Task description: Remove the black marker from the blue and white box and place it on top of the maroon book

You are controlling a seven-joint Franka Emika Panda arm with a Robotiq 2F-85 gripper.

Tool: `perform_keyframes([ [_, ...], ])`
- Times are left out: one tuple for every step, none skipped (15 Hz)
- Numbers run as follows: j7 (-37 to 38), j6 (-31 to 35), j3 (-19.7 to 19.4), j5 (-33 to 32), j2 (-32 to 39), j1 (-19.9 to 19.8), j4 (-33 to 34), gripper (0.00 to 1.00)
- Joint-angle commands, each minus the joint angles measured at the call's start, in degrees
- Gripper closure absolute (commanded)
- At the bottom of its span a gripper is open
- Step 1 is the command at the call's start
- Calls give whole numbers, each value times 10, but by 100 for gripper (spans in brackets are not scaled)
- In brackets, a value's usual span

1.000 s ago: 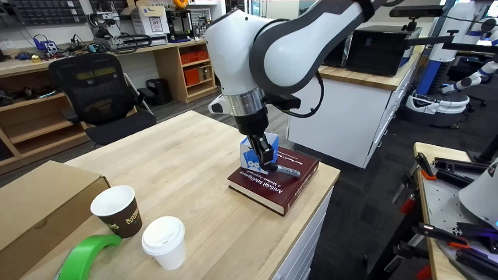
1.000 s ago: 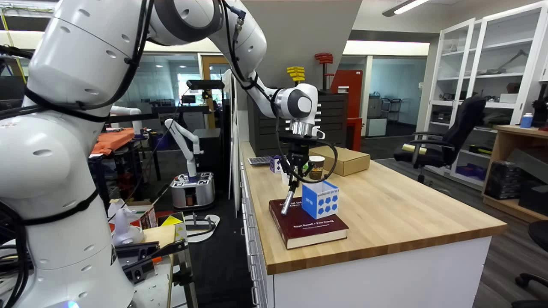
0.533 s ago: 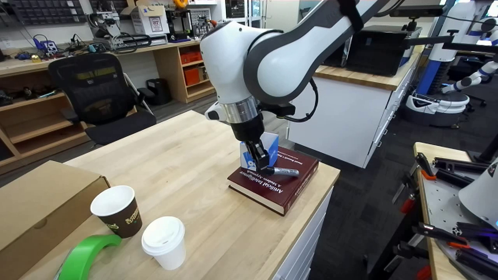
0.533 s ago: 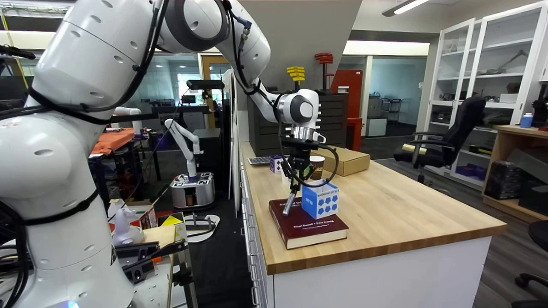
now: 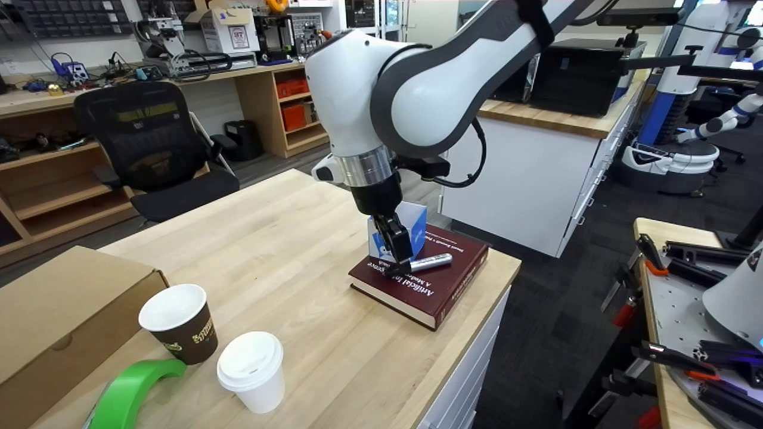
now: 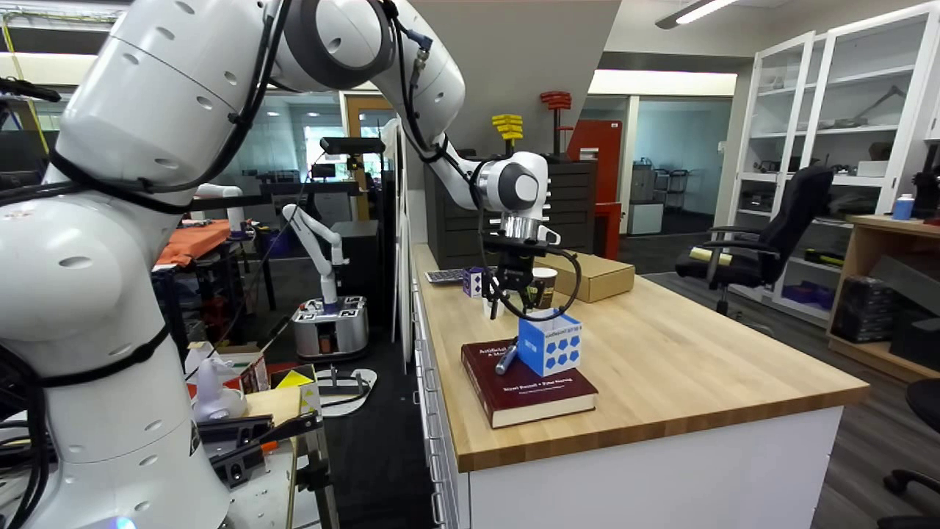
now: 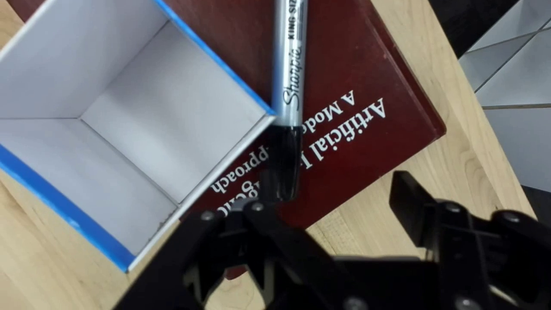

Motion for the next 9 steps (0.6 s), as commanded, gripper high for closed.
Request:
perform_keyframes([
  [2,-1,0,3,-1,0,2,25],
  [4,-1,0,5,-5,0,2,17],
  [6,-1,0,6,-8,0,2,11],
  [6,-1,0,6,-11,0,2,6],
  [7,-1,0,6,-11,0,2,6],
  [7,-1,0,6,-11,0,2,6],
  [8,-1,0,6,-11,0,2,6],
  [8,-1,0,6,-11,0,2,6],
  [8,-1,0,6,-11,0,2,6],
])
